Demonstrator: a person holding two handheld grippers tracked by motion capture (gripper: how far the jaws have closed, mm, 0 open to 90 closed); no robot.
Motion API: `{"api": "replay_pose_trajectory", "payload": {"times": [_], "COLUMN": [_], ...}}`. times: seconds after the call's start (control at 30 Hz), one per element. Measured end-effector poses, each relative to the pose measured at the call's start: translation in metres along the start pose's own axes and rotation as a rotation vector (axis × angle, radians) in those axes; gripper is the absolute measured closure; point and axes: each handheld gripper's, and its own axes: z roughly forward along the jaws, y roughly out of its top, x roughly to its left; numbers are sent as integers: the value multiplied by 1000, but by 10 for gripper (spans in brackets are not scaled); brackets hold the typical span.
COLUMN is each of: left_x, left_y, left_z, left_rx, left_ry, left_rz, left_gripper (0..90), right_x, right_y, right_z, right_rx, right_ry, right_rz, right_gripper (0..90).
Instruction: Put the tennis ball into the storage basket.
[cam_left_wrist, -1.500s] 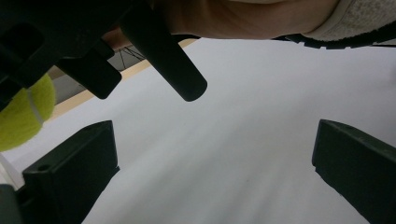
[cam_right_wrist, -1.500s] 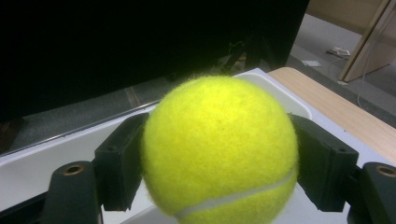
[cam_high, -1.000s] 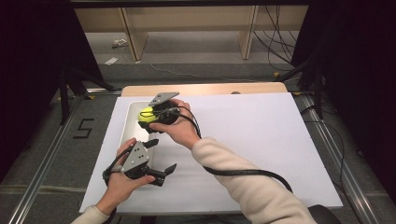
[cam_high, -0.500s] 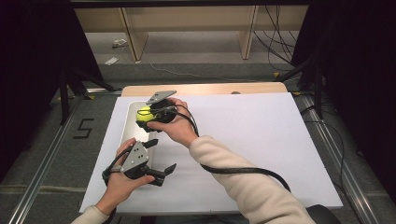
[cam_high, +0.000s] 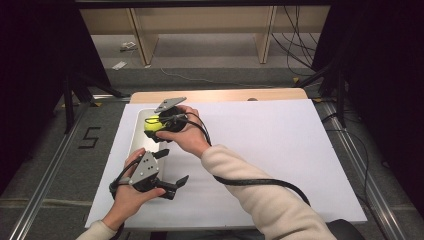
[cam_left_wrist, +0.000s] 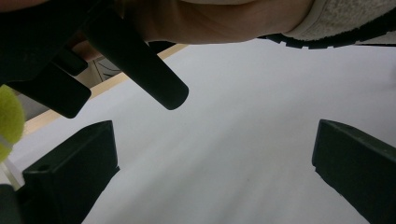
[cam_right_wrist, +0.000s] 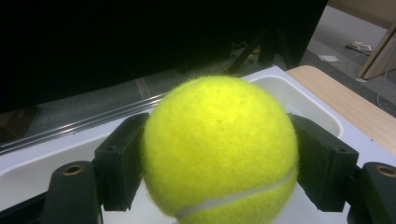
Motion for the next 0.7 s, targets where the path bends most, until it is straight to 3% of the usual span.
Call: {"api": "replay_pose_trajectory", "payload": {"times": [0.7], "left_x": [0], "left_y": [0], "left_z": [0], "left_rx": [3], "left_ry": [-2], "left_rz": [1], "left_gripper": [0], "right_x": [4], "right_y": [5], "right_z": [10], "right_rx": [18], "right_ry": [28], "right_rz": [-9], "right_gripper": [266]}}
